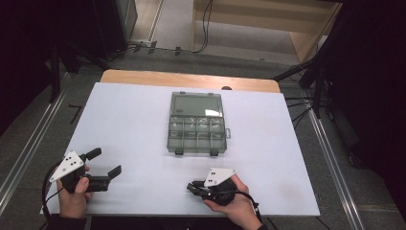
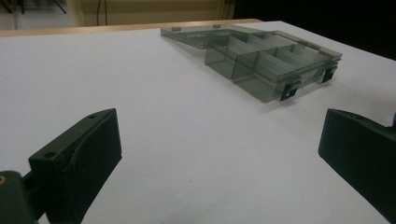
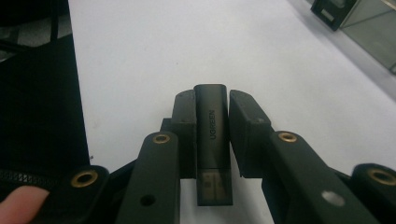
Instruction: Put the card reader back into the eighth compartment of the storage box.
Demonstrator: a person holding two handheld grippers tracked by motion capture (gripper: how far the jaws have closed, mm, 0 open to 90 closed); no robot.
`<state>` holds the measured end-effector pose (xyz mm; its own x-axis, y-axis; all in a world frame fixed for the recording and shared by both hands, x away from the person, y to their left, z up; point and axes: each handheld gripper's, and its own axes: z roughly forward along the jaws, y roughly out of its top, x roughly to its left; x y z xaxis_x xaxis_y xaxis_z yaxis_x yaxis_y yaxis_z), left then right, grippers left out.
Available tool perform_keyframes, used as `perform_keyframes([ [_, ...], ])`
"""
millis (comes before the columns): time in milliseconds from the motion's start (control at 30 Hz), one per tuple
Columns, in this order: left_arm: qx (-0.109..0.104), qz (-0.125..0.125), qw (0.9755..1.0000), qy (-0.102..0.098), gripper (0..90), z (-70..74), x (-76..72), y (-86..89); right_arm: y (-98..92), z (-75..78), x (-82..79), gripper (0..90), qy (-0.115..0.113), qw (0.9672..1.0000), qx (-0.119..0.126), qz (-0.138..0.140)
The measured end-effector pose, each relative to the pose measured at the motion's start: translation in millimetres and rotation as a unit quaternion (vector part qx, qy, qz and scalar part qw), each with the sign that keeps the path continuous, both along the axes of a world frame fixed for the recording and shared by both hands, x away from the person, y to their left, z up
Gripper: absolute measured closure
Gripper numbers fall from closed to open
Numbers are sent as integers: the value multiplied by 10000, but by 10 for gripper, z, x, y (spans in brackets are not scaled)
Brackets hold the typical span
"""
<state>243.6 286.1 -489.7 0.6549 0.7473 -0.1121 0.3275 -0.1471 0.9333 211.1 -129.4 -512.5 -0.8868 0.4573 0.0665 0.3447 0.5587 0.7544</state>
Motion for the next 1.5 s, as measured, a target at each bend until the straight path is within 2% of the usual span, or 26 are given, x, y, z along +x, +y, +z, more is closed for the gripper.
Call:
perform_keyframes([
  [200,0,-7,10000,-7,0,-4,3,-5,-53,36,27,716,62,9998,192,-50],
  [667,30,-2,10000,-29,0,-18,4,-19,-217,157,107,715,-23,9985,469,-297],
  [1200,68,-32,10000,-63,0,-26,7,-38,-328,267,164,716,-69,9971,573,-505],
  [1500,-25,-62,9999,-76,0,-24,5,-29,-353,348,217,715,-123,9964,635,-557],
])
